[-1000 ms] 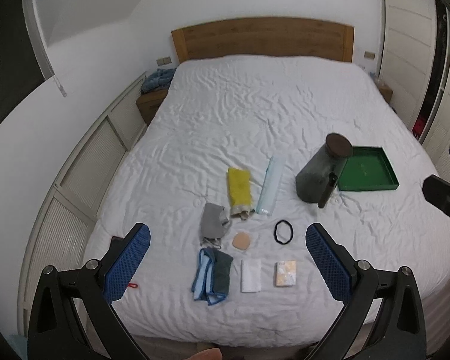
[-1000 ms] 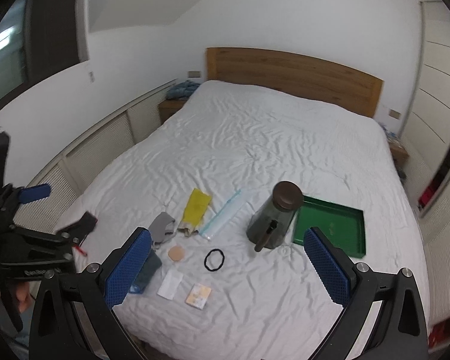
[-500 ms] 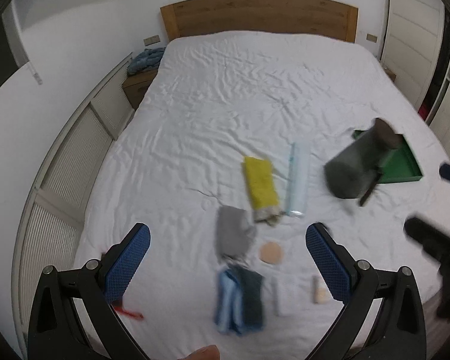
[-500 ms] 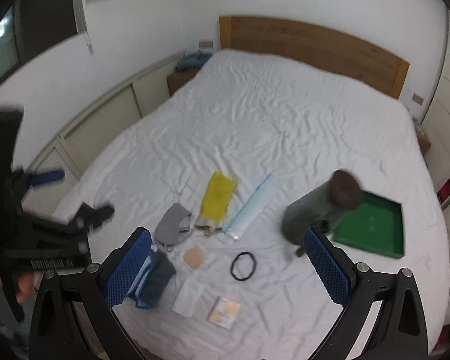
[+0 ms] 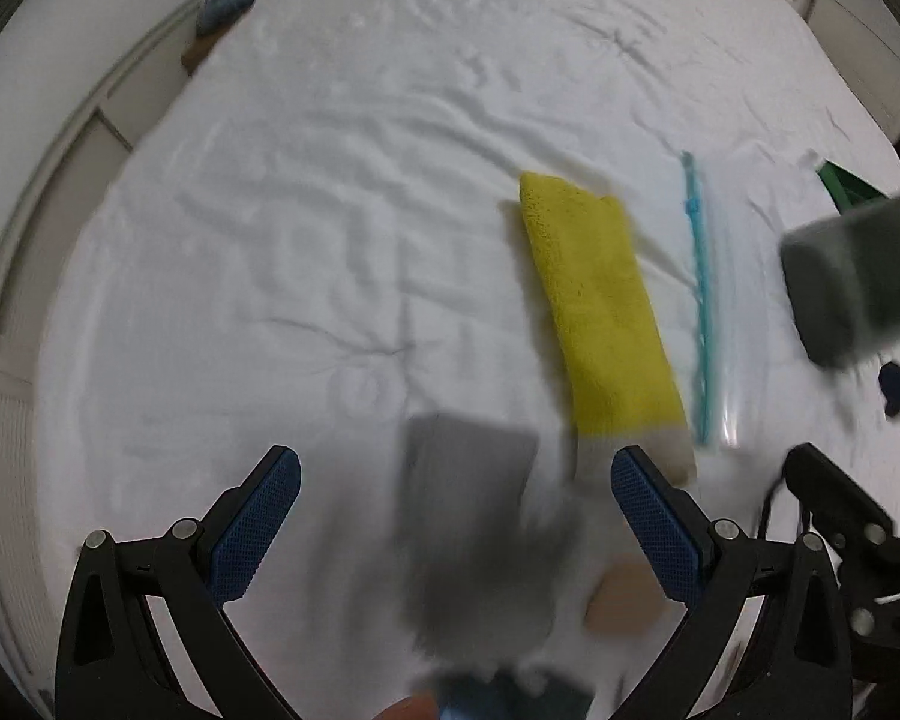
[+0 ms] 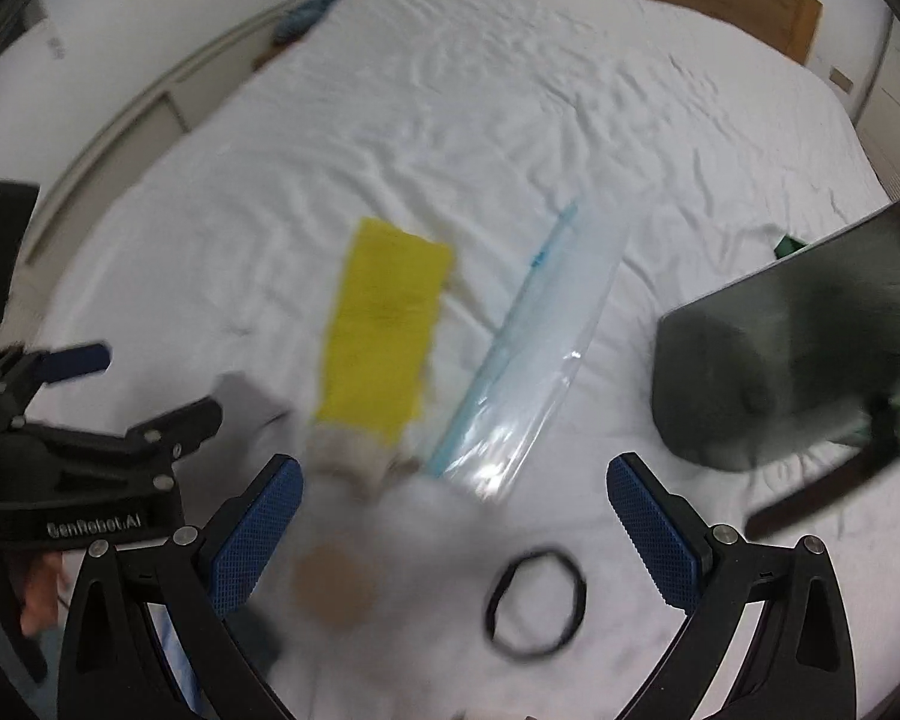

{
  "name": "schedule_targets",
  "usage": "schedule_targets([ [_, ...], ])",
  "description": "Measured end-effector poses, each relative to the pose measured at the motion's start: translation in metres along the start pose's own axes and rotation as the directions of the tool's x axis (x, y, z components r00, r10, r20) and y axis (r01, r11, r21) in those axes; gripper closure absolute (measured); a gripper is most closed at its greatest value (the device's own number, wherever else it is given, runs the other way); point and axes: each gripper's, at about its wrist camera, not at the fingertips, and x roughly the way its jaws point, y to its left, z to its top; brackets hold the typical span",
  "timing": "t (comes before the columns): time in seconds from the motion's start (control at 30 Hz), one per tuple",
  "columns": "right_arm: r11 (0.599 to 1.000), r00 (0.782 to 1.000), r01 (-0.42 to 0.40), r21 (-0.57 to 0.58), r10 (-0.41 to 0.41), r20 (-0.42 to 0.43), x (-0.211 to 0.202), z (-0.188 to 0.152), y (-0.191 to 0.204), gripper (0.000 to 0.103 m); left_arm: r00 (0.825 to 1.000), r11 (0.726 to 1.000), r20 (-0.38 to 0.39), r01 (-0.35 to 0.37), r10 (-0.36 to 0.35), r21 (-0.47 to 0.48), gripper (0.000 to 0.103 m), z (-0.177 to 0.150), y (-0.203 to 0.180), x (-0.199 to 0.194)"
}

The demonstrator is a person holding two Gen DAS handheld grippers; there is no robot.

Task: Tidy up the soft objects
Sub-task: 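Grasp the yellow towel with the left tool while the right tool grasps the clear zip bag, then carry the yellow towel and zip bag over the green tray with both tools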

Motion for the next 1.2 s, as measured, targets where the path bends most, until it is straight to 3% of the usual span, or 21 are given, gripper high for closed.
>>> schedule_targets([
  [0.17,0.997,1.0,0.023,0.072,-0.024,0.006,0.066,0.031,-0.022,0.0,1.0,1.0,0.018,-0.01,0.01,0.004,0.005,0.032,-0.013,0.025],
  [0.37,0.995,1.0,0.012,0.102,-0.009,-0.022,0.118,0.041,-0.045,0.0,1.0,1.0,0.011,-0.005,0.005,0.022,0.005,0.064,-0.03,0.044],
  [0.5,0.997,0.999,-0.019,0.074,0.023,-0.048,0.147,0.039,-0.046,0.0,0.999,0.999,-0.034,0.012,-0.011,0.047,0.005,0.077,-0.049,0.059],
  [0.67,0.998,0.997,-0.019,0.056,0.024,-0.076,0.184,0.036,-0.045,0.0,0.988,0.994,-0.139,-0.045,0.059,0.096,0.005,0.083,-0.072,0.094],
  [0.83,0.998,0.994,-0.033,0.049,0.038,-0.101,0.214,0.025,-0.048,0.006,0.98,0.999,-0.199,-0.022,0.027,0.027,0.006,0.081,-0.066,0.116],
  [0.9,1.0,0.995,-0.013,0.02,0.014,-0.096,0.223,0.021,-0.046,0.02,0.98,0.999,-0.198,-0.022,0.026,0.027,0.016,0.081,-0.065,0.119],
  [0.93,1.0,0.996,-0.013,0.015,0.014,-0.089,0.227,0.018,-0.048,0.023,0.98,1.0,-0.198,-0.011,0.016,0.026,0.028,0.081,-0.065,0.119],
  [0.97,1.0,0.996,-0.012,0.014,0.013,-0.083,0.229,0.016,-0.048,0.034,0.981,1.0,-0.195,0.0,0.005,0.029,0.038,0.082,-0.065,0.118],
  [1.0,1.0,0.997,-0.012,0.016,0.014,-0.072,0.231,0.014,-0.051,0.051,0.982,0.999,-0.189,0.004,0.003,0.037,0.061,0.083,-0.067,0.116],
  [1.03,1.0,0.997,-0.016,0.016,0.017,-0.07,0.23,0.012,-0.051,0.058,0.984,0.998,-0.178,-0.001,0.011,0.057,0.08,0.085,-0.07,0.113],
  [1.1,1.0,0.998,-0.025,0.013,0.026,-0.052,0.235,0.01,-0.055,0.086,0.987,0.996,-0.154,-0.027,0.04,0.089,0.088,0.086,-0.074,0.107],
  [1.2,1.0,0.999,-0.015,-0.012,0.015,-0.03,0.241,0.006,-0.052,0.097,0.993,0.995,-0.11,-0.042,0.052,0.09,0.091,0.085,-0.073,0.095],
])
